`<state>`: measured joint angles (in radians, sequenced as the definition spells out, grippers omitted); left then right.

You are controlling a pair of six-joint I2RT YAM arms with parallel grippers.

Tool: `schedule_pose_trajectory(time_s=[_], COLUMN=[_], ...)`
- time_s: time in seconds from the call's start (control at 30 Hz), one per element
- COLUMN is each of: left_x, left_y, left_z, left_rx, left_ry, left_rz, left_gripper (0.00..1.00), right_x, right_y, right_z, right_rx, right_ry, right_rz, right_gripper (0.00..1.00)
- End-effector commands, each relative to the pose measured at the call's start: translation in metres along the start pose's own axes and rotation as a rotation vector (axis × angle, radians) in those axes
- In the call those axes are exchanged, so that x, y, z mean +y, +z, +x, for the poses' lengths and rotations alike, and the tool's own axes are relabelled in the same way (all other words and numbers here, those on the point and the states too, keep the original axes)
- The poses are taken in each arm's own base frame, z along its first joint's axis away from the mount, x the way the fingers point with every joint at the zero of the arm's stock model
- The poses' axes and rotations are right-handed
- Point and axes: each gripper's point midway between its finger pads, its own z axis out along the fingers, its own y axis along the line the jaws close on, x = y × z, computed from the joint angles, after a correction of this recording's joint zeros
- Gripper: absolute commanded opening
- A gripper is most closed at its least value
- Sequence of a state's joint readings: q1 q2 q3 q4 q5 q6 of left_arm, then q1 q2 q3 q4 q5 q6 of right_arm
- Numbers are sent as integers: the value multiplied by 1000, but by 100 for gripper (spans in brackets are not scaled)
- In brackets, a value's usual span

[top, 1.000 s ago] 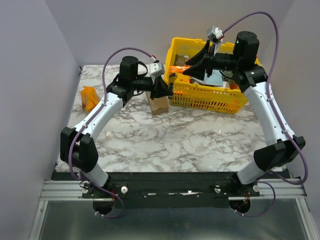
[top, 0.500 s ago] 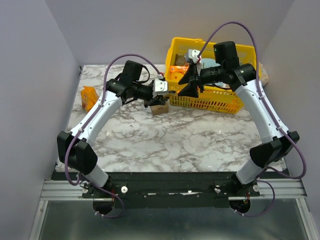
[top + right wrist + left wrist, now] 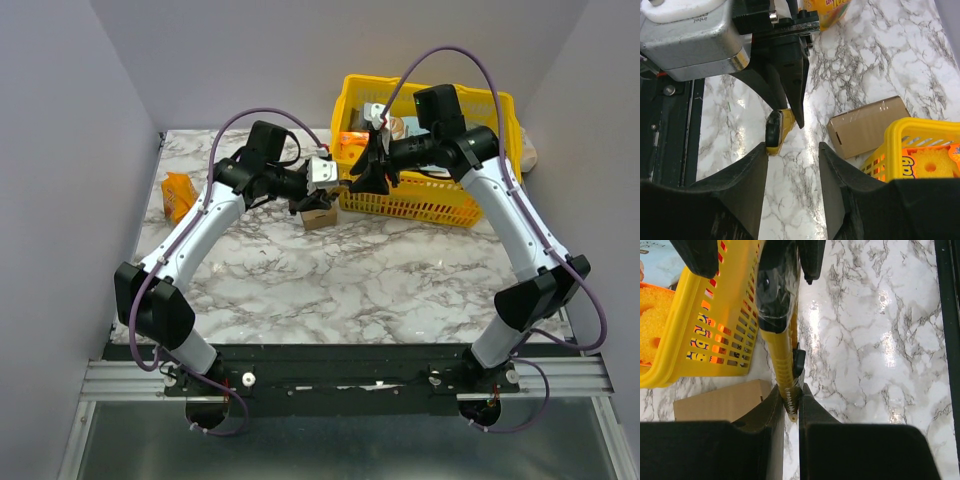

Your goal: Unpack the express box

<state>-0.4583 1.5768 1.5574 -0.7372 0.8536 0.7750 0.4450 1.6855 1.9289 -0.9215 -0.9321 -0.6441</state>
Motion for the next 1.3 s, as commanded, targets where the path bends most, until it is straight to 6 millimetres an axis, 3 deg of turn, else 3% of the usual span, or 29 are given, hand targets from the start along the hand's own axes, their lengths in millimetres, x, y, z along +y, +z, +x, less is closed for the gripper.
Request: schedule_pose_trajectory(time_s=[0.0, 0.17, 0.27, 0.3, 0.37, 0.47, 0.5, 0.6, 0.67, 0.7, 0.77, 0.9, 1.13, 1.27], left_x=[4, 9, 11, 11, 12, 15, 15, 13, 16, 15, 23, 18, 20, 21], left_y=[-1, 2, 4, 5, 6, 6, 2, -5, -10, -20, -27, -23, -20, -18], left_z=[-13, -15, -17, -16, -17, -15, -15, -9, -10, -19, -36, -43, -47, -51], left_rx=[-29, -42, -51, -52, -56, -57, -58, -84, -144, -206, -309, -368, -400, -415], left_ry=[7, -12, -22, -30, -36, -70, -70, -130, -149, -228, -227, -304, -327, -332], left_rz=[-15, -20, -20, -19, -20, -44, -55, -70, -80, -72, -85, -34, -4, 15], left_gripper=[0, 0, 0, 0, 0, 17, 27, 39, 39, 39, 38, 32, 40, 32], right_x=[-7, -4, -3, -3, -4, -11, -14, -24, -27, -24, -21, -15, -16, -16], right_y=[7, 11, 12, 12, 11, 3, -1, -17, -24, -25, -24, -21, -22, -21], right_z=[0, -6, -9, -12, -16, -22, -24, -32, -31, -32, -28, -24, -31, -32], right_rx=[2, -28, -44, -51, -62, -80, -88, -129, -141, -145, -144, -155, -174, -184], right_ry=[3, -22, -31, -34, -28, -8, -4, 33, 58, 62, 82, 133, 155, 180], right_rz=[10, -18, -34, -37, -30, 5, 17, 54, 58, 50, 34, 4, 7, 1], right_gripper=[50, 46, 23, 10, 1, 1, 1, 1, 1, 1, 1, 1, 1, 1])
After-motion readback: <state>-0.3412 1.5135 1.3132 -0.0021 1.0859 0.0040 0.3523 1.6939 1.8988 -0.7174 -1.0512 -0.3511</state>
